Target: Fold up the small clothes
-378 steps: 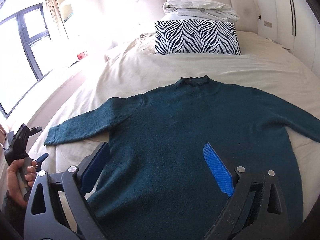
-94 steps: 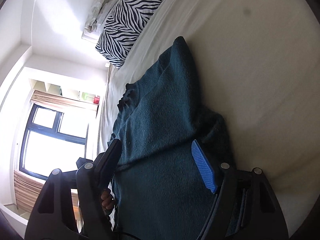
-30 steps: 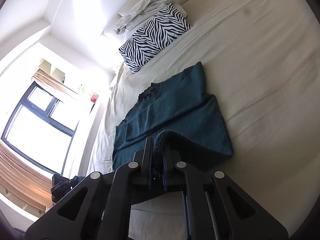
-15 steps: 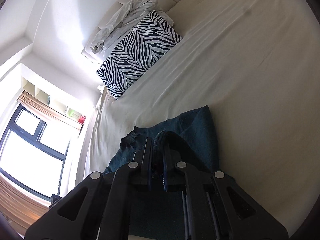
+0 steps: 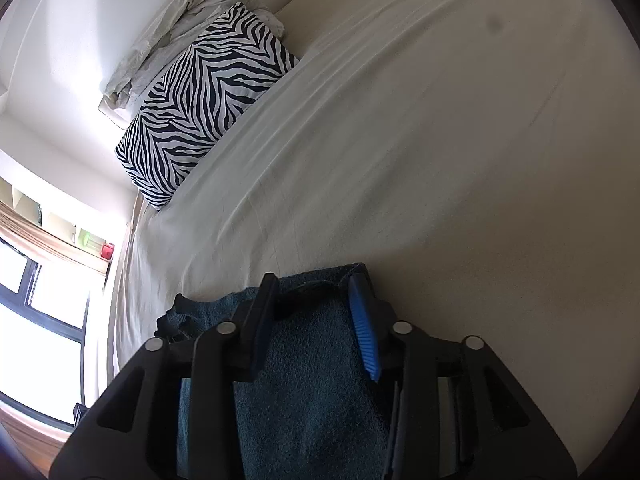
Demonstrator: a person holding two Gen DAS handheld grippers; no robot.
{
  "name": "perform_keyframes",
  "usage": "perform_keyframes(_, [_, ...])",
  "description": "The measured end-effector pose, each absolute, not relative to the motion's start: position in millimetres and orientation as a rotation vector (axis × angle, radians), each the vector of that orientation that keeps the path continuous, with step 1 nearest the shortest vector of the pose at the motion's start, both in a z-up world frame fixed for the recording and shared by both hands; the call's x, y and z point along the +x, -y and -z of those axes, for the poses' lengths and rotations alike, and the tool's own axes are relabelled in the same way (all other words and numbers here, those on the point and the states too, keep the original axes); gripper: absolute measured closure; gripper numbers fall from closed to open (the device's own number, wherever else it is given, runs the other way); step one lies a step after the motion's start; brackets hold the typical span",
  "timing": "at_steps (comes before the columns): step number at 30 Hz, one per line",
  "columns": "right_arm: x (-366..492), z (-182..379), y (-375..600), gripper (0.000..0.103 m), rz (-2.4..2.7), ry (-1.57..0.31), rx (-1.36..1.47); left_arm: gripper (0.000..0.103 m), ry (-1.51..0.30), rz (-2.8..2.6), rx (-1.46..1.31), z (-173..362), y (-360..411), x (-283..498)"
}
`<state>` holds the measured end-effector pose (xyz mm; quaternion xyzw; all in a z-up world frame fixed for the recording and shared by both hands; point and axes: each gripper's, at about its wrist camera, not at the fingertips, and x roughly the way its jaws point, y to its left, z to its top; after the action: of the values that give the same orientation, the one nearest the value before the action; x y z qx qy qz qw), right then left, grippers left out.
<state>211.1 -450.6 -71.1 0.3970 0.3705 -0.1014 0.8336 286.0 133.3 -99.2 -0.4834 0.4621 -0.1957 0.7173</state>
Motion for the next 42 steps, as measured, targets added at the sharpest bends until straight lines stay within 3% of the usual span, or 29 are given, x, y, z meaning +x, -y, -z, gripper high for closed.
perform_keyframes(1, [210,70,450,0.027,0.226,-0.769,0.826,0.036,-1.029,0.437,-1.062,100,-134,283])
perform_keyframes(2, [207,68,448,0.026,0.232,-0.756,0.808,0.036,-1.030,0.440,-1.053,99,-134,278])
perform_keyframes(15, [120,44,398,0.028,0.159,-0.811,0.552,0.039,-0.970,0.397,-0.695,78,-108,189])
perform_keyframes(23, [59,63,380,0.029,0.132,-0.863,0.514,0.041,-0.966,0.373,-0.561,87,-99,161])
perform_keyframes(27, [51,67,380,0.039,0.128,-0.887,0.499,0.059,-0.961,0.340,-0.517,88,-98,155])
perform_keyframes(33, [51,61,372,0.040,0.111,-0.882,0.465,0.073,-0.951,0.302,-0.451,88,-97,149])
perform_keyframes(38, [60,65,366,0.065,0.132,-0.919,0.390,0.090,-0.946,0.301,-0.396,87,-91,145])
perform_keyframes(42, [59,68,372,0.076,0.149,-0.919,0.402,0.092,-0.939,0.295,-0.377,85,-89,145])
